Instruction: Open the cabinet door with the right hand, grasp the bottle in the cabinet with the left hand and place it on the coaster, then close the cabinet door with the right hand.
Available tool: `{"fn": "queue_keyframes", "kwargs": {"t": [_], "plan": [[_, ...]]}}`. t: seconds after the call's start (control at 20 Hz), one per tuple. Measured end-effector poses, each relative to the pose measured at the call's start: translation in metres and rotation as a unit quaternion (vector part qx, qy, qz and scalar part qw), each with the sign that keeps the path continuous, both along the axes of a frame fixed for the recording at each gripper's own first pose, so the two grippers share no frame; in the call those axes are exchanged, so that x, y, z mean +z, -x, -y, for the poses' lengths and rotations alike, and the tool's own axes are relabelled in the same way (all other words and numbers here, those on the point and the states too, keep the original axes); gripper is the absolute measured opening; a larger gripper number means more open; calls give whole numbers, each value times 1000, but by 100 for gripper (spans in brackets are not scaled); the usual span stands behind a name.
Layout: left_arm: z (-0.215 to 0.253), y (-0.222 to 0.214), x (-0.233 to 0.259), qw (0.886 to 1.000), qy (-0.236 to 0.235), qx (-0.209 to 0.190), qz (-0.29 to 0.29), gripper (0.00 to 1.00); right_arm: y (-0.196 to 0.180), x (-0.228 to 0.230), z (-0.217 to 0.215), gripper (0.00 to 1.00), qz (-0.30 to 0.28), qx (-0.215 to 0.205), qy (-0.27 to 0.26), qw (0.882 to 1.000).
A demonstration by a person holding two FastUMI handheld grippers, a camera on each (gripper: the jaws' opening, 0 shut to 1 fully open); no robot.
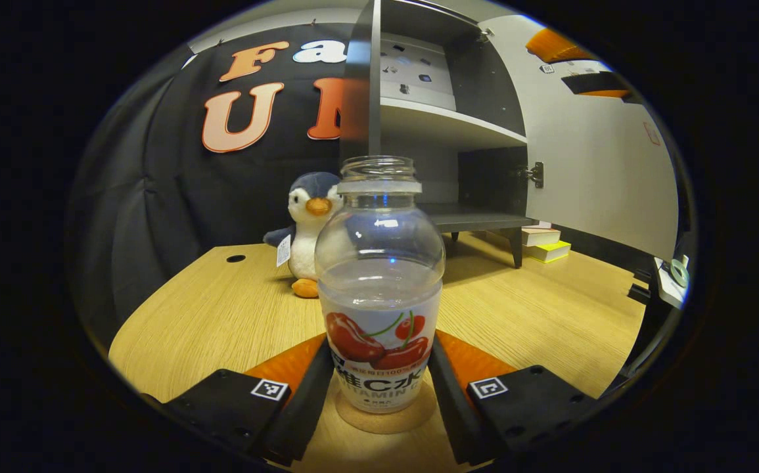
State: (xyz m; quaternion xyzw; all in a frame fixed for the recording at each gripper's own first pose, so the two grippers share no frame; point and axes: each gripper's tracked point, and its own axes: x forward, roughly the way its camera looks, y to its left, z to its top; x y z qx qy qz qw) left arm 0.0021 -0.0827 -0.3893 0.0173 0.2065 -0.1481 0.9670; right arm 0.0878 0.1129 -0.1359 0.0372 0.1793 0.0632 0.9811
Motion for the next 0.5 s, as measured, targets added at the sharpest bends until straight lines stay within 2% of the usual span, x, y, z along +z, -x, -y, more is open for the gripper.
{"fn": "queue_keyframes", "kwargs": {"t": [0.15, 0.2, 0.4, 0.5], "plan": [[3, 4, 1, 1000, -4, -12, -3, 88, 4, -1, 2, 95, -3, -6, -6, 1000], [3, 3, 2, 1000, -3, -13, -2, 86, 6, -1, 2, 95, -5, -8, -9, 1000], [1, -4, 7, 1000, 0, -4, 0, 90, 13, 3, 5, 95, -5, -12, -9, 1000], [1, -6, 14, 1000, 0, -4, 3, 98, 17, 5, 5, 95, -4, -14, -8, 1000]]}}
